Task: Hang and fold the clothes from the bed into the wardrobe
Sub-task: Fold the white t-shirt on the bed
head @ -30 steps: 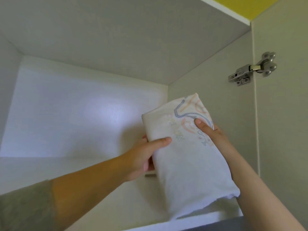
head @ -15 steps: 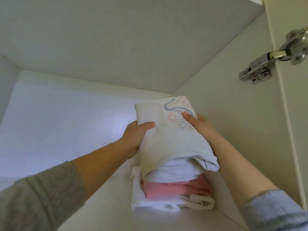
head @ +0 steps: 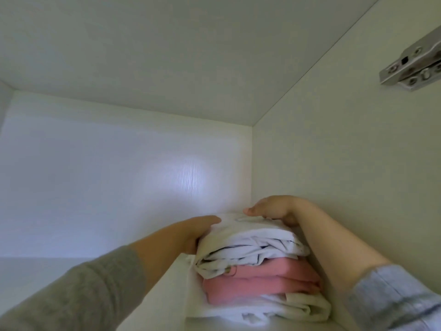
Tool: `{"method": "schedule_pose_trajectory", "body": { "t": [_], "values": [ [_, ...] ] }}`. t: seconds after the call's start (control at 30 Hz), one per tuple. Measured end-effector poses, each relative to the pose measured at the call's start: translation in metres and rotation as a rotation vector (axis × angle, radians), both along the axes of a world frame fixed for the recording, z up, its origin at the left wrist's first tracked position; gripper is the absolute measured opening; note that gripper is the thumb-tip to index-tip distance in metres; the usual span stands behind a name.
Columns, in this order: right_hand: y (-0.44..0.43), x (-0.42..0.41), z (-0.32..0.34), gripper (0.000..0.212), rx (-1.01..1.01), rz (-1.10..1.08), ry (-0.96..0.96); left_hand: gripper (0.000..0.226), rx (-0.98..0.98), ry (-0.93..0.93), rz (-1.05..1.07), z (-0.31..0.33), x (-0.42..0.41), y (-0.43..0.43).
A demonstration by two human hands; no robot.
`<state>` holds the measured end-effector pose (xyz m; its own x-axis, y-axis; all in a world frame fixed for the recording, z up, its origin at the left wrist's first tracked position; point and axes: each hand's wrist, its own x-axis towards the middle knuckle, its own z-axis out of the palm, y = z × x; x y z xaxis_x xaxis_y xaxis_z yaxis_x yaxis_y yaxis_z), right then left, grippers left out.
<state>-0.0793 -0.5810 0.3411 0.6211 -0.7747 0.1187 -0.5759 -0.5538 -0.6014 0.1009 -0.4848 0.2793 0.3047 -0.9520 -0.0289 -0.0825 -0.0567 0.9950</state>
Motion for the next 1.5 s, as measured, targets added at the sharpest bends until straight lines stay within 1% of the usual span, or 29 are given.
{"method": "schedule_pose_trajectory", "body": {
  "t": [0.07, 0.13, 0.17, 0.2, 0.27, 0.3, 0.33, 0.47, 0.53, 0.6, 0.73, 0.83, 1.0, 1.13, 1.23, 1.4, 1.5],
  "values": [
    [0.013, 0.005, -0.002, 0.066, -0.059, 0.019, 0.138, 0.035, -0.019, -0.03, 0.03, 0.003, -0.003, 0.009],
    [0.025, 0.005, -0.006, 0.06, -0.153, 0.006, 0.277, 0.03, -0.051, -0.102, 0.121, 0.0, -0.009, 0.014],
    [0.028, 0.003, -0.007, 0.058, -0.214, -0.015, 0.309, 0.031, -0.065, -0.151, 0.167, -0.002, -0.012, 0.016],
    [0.033, 0.0, -0.008, 0.057, -0.26, -0.04, 0.31, 0.036, -0.083, -0.231, 0.212, -0.003, -0.014, 0.019],
    [0.042, -0.01, -0.008, 0.052, -0.326, -0.07, 0.262, 0.049, -0.136, -0.491, 0.316, -0.003, -0.013, 0.024],
    [0.048, -0.015, -0.009, 0.048, -0.342, -0.066, 0.223, 0.055, -0.19, -0.573, 0.347, -0.001, -0.013, 0.032],
    [0.054, -0.02, -0.01, 0.046, -0.348, -0.054, 0.172, 0.055, -0.241, -0.591, 0.346, 0.002, -0.013, 0.04],
    [0.083, -0.037, -0.018, 0.047, -0.378, -0.007, -0.065, 0.038, -0.363, -0.522, 0.274, 0.003, -0.022, 0.082],
    [0.102, -0.043, -0.023, 0.044, -0.366, 0.011, -0.242, 0.031, -0.433, -0.574, 0.266, 0.0, -0.028, 0.103],
    [0.123, -0.049, -0.029, 0.036, -0.369, 0.011, -0.439, 0.026, -0.517, -0.616, 0.276, 0.002, -0.036, 0.127],
    [0.171, -0.06, -0.04, 0.023, -0.379, -0.014, -0.789, 0.022, -0.653, -0.562, 0.242, 0.011, -0.048, 0.174],
    [0.204, -0.062, -0.047, 0.017, -0.347, 0.004, -0.957, 0.023, -0.725, -0.496, 0.194, 0.01, -0.055, 0.204],
    [0.239, -0.067, -0.061, 0.015, -0.329, 0.06, -1.102, 0.026, -0.81, -0.533, 0.153, 0.001, -0.069, 0.239],
    [0.254, -0.073, -0.074, 0.018, -0.307, 0.085, -1.167, 0.025, -0.848, -0.516, 0.223, -0.007, -0.082, 0.262],
    [0.264, -0.079, -0.079, 0.016, -0.239, 0.159, -1.201, 0.026, -0.833, -0.482, 0.3, -0.017, -0.097, 0.279],
    [0.274, -0.09, -0.089, 0.015, -0.098, 0.272, -1.254, 0.027, -0.789, -0.508, 0.429, -0.033, -0.133, 0.304],
    [0.281, -0.094, -0.1, 0.015, 0.019, 0.365, -1.238, 0.026, -0.757, -0.486, 0.515, -0.044, -0.149, 0.32]
  ]
}}
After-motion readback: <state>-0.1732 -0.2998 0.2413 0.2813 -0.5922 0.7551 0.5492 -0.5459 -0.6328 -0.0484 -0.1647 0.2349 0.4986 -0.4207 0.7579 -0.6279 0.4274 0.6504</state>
